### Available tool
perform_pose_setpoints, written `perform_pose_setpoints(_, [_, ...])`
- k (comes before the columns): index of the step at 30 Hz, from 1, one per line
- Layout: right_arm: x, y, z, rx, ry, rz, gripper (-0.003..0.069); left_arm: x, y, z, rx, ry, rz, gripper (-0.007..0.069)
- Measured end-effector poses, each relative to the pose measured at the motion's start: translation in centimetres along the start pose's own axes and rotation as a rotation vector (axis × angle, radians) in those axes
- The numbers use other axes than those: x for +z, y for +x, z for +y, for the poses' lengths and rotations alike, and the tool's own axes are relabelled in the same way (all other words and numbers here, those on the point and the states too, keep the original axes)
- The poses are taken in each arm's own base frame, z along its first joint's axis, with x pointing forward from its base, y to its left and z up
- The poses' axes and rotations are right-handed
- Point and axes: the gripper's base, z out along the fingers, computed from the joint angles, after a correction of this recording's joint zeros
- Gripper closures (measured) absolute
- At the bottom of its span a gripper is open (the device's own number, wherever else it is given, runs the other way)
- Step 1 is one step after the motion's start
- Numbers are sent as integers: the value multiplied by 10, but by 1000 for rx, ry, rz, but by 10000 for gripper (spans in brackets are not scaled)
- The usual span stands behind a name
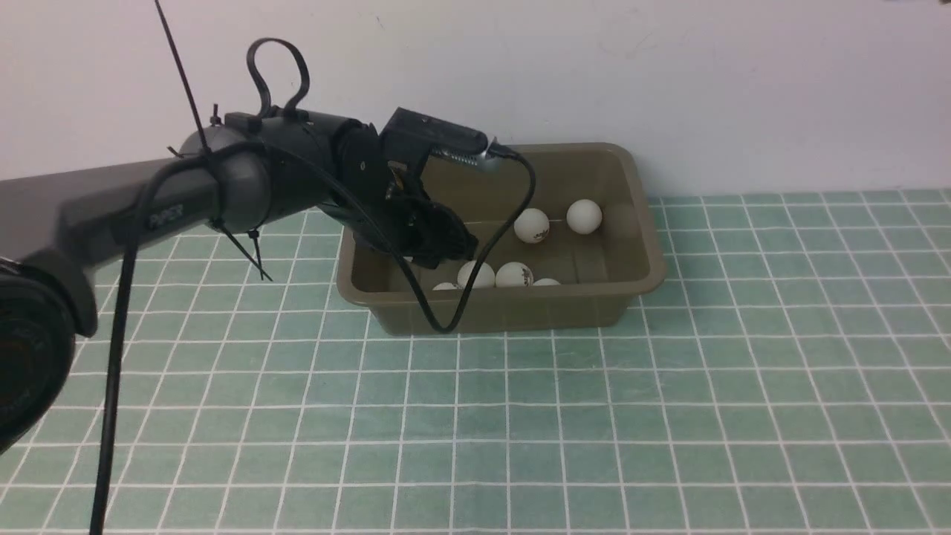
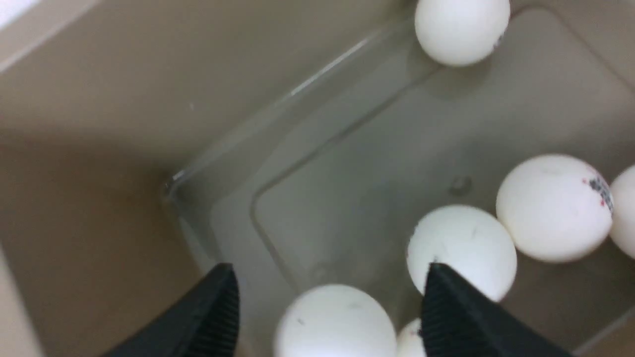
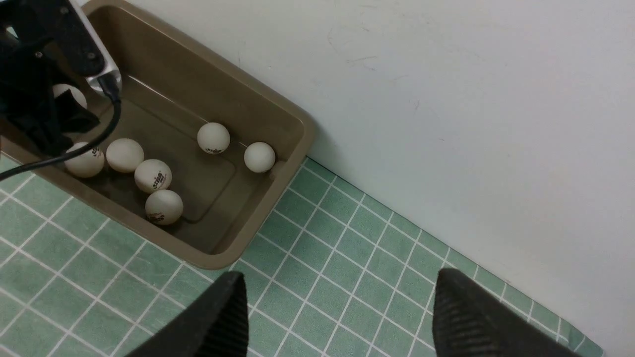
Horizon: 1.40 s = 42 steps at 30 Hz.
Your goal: Put the table tennis balls in the box on the green coffee tablecloth.
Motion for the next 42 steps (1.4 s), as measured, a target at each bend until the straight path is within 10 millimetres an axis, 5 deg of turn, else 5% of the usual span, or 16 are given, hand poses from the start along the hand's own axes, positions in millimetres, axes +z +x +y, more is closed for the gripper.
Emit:
perform_pose_setpoints(10, [-1,0,0,0,0,-1,202,-5,-11,2,3,-22,-102,123])
perform_pose_setpoints(13, [-3,1,-1,1,4,-7,204,-40,-29,5,5,-33,-171,226])
perform_pose_setpoints(16, [-16,3,-4,7,14,-34,244,-93,-48,6,8,-43,-242,449])
perform_pose_setpoints(18, [-37,5,-9,14,42,-96,332,-133,-57,7,10,-51,-293,571])
perform_pose_setpoints(22, [-64,20,-15,24,97,-167,512,-184,-56,6,11,-62,-366,627])
perform_pose_setpoints(27, [-75,69,-8,8,140,-131,660,-234,-4,-5,-21,-54,-407,629])
perform_pose_setpoints(35, [-89,161,8,173,222,-241,673,-274,99,-23,-64,-64,-513,629])
perform_pose_setpoints(42, [-71,219,31,213,206,-266,673,-285,168,-34,-92,-63,-554,629])
